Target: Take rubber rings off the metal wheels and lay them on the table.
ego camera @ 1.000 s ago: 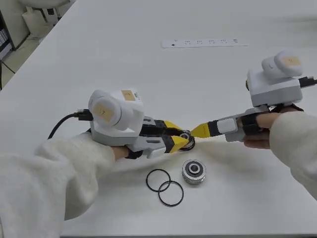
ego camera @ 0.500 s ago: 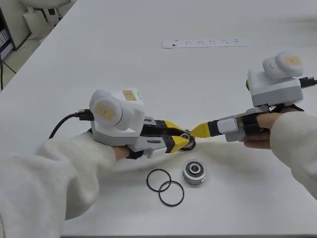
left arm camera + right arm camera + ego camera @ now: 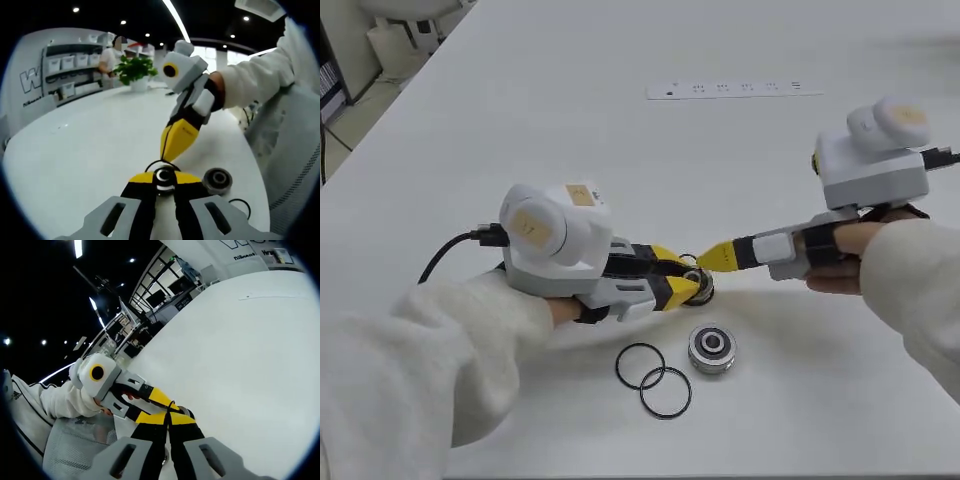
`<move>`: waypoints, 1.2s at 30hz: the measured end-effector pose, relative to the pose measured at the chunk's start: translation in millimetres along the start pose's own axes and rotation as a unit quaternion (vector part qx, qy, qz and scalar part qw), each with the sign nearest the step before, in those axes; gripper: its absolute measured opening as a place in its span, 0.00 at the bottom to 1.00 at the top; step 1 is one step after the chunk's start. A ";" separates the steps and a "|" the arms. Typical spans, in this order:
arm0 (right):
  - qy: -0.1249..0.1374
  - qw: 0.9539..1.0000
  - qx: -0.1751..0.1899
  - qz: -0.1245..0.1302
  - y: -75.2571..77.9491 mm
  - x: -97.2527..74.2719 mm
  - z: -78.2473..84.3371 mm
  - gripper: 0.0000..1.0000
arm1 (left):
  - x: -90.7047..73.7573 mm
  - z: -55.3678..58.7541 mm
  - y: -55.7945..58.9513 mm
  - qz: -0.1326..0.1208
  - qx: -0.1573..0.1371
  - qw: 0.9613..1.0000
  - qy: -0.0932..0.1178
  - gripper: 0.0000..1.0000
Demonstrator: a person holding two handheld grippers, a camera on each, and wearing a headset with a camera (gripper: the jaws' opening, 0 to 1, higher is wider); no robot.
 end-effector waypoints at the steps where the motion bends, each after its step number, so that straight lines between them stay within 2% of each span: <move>1: 0.000 1.000 0.001 0.003 1.9 -0.1 0.7 0.00 | 0.0 0.1 0.0 -0.001 -0.002 1.000 0.000 0.14; 3: -0.003 1.000 -0.001 0.015 4.9 -0.6 1.3 0.00 | 0.2 -0.2 0.1 -0.002 -0.002 1.000 -0.002 0.14; 10: -0.008 1.000 -0.004 0.030 7.5 -0.2 3.2 0.00 | 0.7 -2.3 1.1 -0.004 -0.015 1.000 -0.008 0.14; 13: -0.009 1.000 -0.004 0.030 7.7 -0.2 3.5 0.00 | 0.7 -4.0 2.2 -0.003 -0.024 1.000 -0.012 0.14; 18: -0.010 0.999 0.000 0.034 9.9 -1.2 4.0 0.00 | -1.0 -6.0 3.6 -0.002 -0.020 0.999 -0.025 0.15; 26: -0.005 0.999 0.003 0.040 14.0 -3.8 1.7 0.00 | -9.8 -16.5 0.8 -0.009 -0.015 1.000 -0.023 0.22; 30: -0.001 0.999 0.004 0.040 14.4 -6.0 -0.3 0.00 | -15.2 -24.5 -0.1 -0.016 0.002 0.999 -0.028 0.32; 34: 0.006 0.999 0.005 0.041 14.1 -9.1 -4.0 0.00 | -21.5 -33.4 0.5 -0.018 0.011 0.999 -0.026 0.35; 36: 0.009 0.999 0.004 0.041 13.9 -9.9 -6.0 0.00 | -24.5 -37.3 1.3 -0.018 0.013 0.999 -0.027 0.41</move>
Point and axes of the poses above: the centre of the closed fingertips' face, and the gripper's own axes: x roughly forward along the fingers, y roughly to its right, z roughly out of its underside, the point moved 6 cm from there along -x, roughly backward along the fingers, and after that the axes turned 13 degrees about z, right-handed, at the moved point
